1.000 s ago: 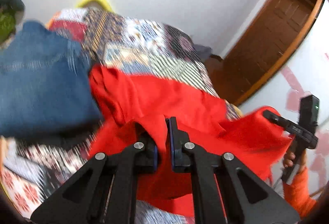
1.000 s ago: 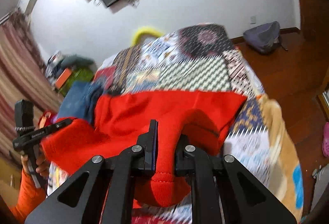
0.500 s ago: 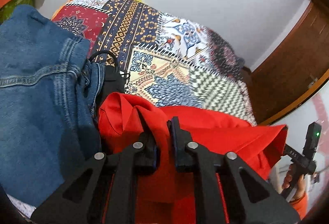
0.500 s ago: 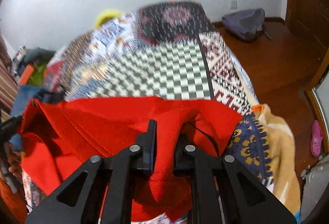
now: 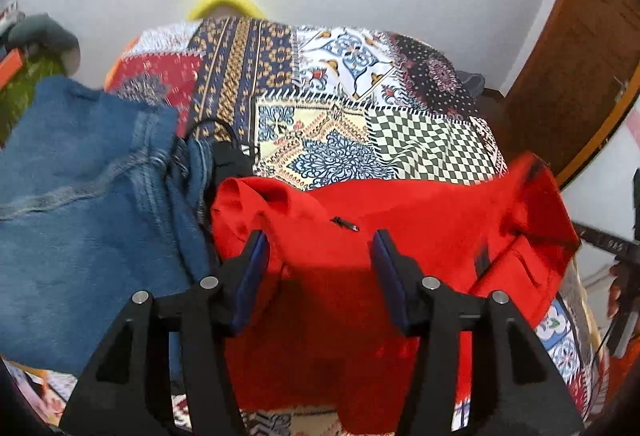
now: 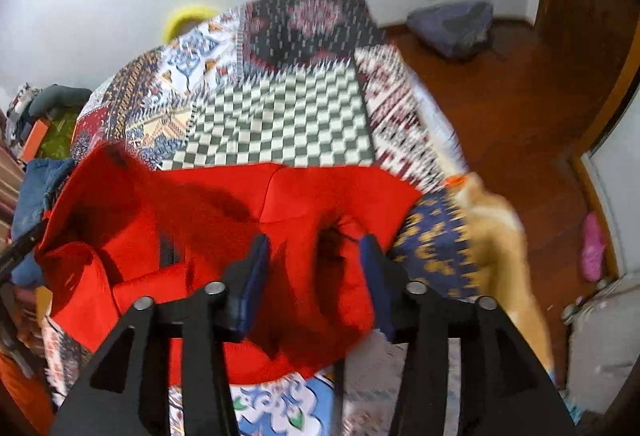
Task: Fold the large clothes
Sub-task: 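Lift the hem with both grippers and fold it toward the collar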
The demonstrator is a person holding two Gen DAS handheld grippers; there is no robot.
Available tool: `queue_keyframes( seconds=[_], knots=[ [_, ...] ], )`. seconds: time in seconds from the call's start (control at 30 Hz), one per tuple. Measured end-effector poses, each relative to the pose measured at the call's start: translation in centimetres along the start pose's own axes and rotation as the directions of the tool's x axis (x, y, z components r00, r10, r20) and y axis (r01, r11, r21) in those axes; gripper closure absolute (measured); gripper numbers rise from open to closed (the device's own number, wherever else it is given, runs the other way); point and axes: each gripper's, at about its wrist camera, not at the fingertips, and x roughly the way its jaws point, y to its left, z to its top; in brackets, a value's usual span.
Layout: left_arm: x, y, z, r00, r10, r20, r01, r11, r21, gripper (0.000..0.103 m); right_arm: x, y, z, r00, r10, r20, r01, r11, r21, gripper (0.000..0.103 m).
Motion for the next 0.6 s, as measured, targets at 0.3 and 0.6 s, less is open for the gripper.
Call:
queue_keyframes(
  seconds=[0.3, 0.6],
  knots=[
    [-5.1, -1.0, -3.6, 0.999, 0.010, 0.031, -0.013, 0.994, 0.107, 0.041, -5.1, 3.5, -3.6, 0.999, 0.049, -0.015, -0.051, 0.987, -0.151, 0.058],
    [-2.9, -3.8, -10.6, 0.993, 0.004, -0.115, 0.024, 0.969, 0.244, 0.040, -2.4, 9.3, -9.2, 0.981, 0.059, -0.186, -0.126, 0.922, -0.367, 0.058]
  ],
)
